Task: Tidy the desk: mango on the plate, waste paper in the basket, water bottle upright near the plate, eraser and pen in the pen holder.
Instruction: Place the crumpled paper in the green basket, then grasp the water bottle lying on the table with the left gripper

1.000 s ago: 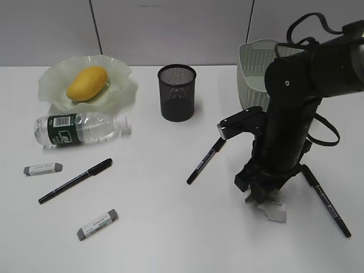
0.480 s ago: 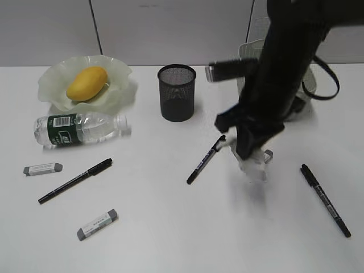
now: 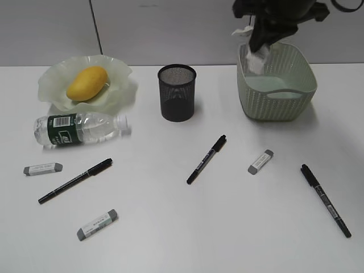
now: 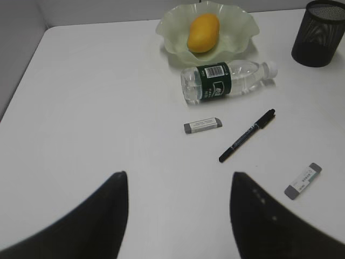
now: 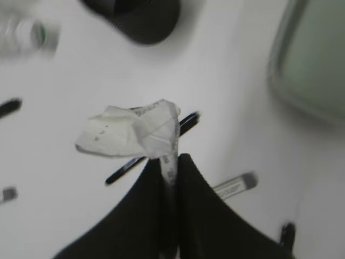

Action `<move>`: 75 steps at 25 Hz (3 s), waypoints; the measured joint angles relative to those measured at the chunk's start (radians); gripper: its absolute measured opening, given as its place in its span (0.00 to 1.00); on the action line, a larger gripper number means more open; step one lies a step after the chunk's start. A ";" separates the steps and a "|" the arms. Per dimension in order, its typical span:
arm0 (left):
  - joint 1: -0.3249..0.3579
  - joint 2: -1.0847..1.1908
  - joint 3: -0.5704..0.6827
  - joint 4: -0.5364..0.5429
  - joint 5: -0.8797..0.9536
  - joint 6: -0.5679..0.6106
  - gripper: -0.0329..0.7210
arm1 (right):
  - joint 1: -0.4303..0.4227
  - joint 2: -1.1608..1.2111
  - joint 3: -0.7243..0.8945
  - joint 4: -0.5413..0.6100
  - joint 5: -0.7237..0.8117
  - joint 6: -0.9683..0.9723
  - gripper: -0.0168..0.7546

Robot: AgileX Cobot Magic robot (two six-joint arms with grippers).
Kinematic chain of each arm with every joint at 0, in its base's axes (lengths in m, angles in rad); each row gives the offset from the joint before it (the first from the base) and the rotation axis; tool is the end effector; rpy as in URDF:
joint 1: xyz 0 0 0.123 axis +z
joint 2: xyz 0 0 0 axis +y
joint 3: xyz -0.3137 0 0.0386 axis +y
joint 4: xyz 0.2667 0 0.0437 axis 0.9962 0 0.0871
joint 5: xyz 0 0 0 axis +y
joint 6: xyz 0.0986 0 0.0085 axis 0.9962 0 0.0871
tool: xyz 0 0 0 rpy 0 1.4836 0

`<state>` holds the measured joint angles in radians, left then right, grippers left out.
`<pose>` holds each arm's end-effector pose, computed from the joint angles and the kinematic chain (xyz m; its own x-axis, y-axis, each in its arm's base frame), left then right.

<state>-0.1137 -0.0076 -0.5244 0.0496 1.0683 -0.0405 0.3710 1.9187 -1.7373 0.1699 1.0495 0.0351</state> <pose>-0.0167 0.0062 0.2892 -0.4321 0.0326 -0.9013 0.0673 0.9977 0.0039 0.4183 0.1783 0.3107 -0.8896 -0.2187 -0.4009 -0.3115 0.9326 0.1825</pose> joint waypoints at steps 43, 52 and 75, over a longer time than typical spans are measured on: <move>0.000 0.000 0.000 -0.025 0.000 0.000 0.65 | -0.303 0.067 -0.131 -0.117 0.154 -0.047 0.65; 0.000 0.000 0.000 -0.025 0.000 0.000 0.65 | -0.293 -0.478 0.382 -0.082 0.157 -0.061 0.65; 0.000 0.000 0.000 -0.025 0.000 0.000 0.65 | -0.293 -1.745 1.079 -0.113 0.130 -0.058 0.64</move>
<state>-0.1137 -0.0076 -0.5244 0.0242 1.0683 -0.0405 0.0776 0.1737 -0.6586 0.0565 1.1792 -0.0233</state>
